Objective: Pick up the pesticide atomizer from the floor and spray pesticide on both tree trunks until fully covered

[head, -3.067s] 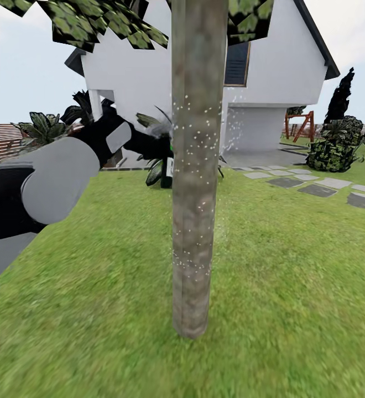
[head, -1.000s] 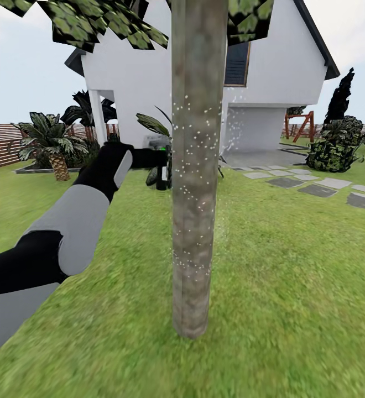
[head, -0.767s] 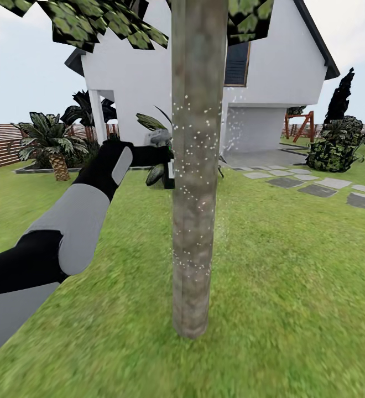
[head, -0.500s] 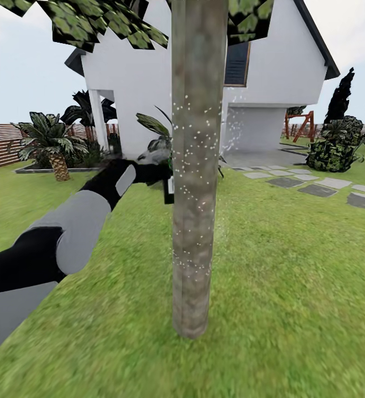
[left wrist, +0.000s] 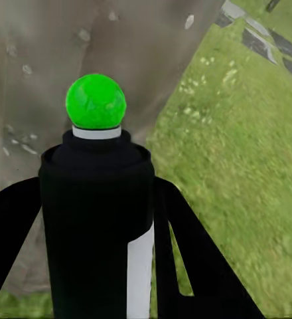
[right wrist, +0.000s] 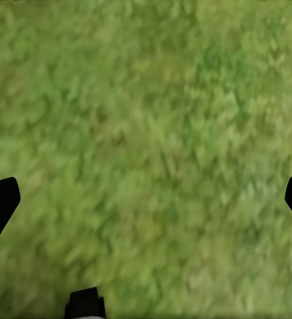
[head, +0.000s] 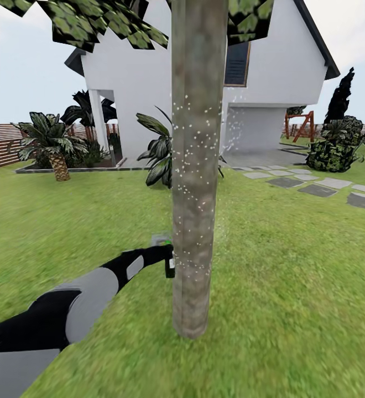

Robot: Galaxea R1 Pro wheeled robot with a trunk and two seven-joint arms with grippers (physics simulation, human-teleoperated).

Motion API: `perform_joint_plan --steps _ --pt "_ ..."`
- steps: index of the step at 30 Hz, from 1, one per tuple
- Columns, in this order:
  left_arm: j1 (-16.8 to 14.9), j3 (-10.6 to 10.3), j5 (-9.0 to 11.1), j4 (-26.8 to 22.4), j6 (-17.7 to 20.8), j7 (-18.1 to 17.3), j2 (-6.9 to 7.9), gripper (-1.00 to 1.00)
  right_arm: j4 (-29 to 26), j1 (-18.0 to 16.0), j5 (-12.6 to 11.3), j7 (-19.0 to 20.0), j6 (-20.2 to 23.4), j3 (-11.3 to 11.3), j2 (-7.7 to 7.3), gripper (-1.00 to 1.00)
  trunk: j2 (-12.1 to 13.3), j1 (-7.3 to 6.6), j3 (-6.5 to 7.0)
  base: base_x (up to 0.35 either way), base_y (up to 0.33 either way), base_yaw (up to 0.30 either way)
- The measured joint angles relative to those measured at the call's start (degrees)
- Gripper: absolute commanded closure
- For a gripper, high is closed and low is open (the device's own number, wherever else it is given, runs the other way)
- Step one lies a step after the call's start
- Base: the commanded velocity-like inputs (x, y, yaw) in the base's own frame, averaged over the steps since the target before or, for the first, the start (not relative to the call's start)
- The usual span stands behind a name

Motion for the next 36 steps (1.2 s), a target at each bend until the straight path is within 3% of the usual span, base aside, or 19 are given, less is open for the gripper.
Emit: perform_joint_plan --steps 1,3,5,7,15,17,18,20,24,27,31,36 --pt "0.72 0.05 -0.74 0.01 -0.22 0.00 -0.05 1.00 0.00 0.00 0.00 0.00 0.00 0.00 0.00 -1.00 0.00 0.00 0.00 0.000 0.000 0.000" --pt "1.65 0.13 -5.33 0.05 -1.43 0.07 -0.11 1.00 -0.03 0.00 0.02 0.00 0.00 0.00 0.00 -1.00 0.00 0.00 0.01 0.000 0.000 0.000" --pt "1.89 0.24 -7.09 0.08 -1.72 0.89 -0.15 1.00 -0.04 0.00 0.05 0.00 0.00 0.02 0.00 -1.00 0.00 0.00 0.01 0.000 0.000 0.000" --pt "2.78 0.06 -8.05 0.18 -1.89 2.16 -1.10 1.00 -0.04 0.00 0.06 0.00 -0.01 0.00 -0.04 -1.00 0.00 0.00 0.00 0.000 0.000 0.000" --pt "3.46 0.07 -8.11 -0.07 -2.30 2.35 -1.63 1.00 -0.04 0.00 0.03 0.00 -0.01 -0.01 -0.09 -1.00 0.00 0.00 0.01 0.000 0.000 0.000" --pt "3.44 -0.03 -7.80 -2.84 -1.19 2.62 -1.79 1.00 0.07 0.00 0.01 0.00 0.00 -0.13 -0.06 -1.00 -0.01 0.00 0.02 0.000 0.000 0.000" --pt "3.43 -0.06 -7.70 -6.23 1.75 2.70 -1.80 1.00 0.10 0.00 0.01 0.00 0.00 -0.15 -0.03 -1.00 -0.01 0.00 0.03 0.000 0.000 0.000" --pt "3.44 -0.19 -7.62 -14.09 11.23 2.78 -1.80 1.00 0.13 0.00 0.00 0.04 0.00 -0.13 0.02 -1.00 -0.01 0.00 0.03 0.000 0.000 0.000" --pt "3.45 -0.32 -7.36 -26.48 21.95 2.84 -1.80 1.00 0.14 0.00 0.00 0.08 0.03 -0.17 0.02 -1.00 -0.01 0.00 0.02 0.000 0.000 0.000" --pt "3.45 -0.37 -7.31 -32.57 26.47 2.82 -1.80 1.00 0.14 0.00 0.00 0.07 0.03 -0.17 0.00 -1.00 -0.01 0.00 0.02 0.000 0.000 0.000" --pt "3.31 -0.41 -7.41 -34.88 28.46 2.81 -1.80 1.00 0.14 0.00 0.00 0.08 0.07 -0.17 0.00 -1.00 0.00 0.00 0.01 0.000 0.000 0.000" --pt "2.81 -0.39 -7.31 -42.08 36.18 2.80 -1.80 1.00 0.14 0.00 0.00 0.08 0.04 -0.17 0.00 -1.00 -0.01 0.00 0.02 0.000 0.000 0.000"
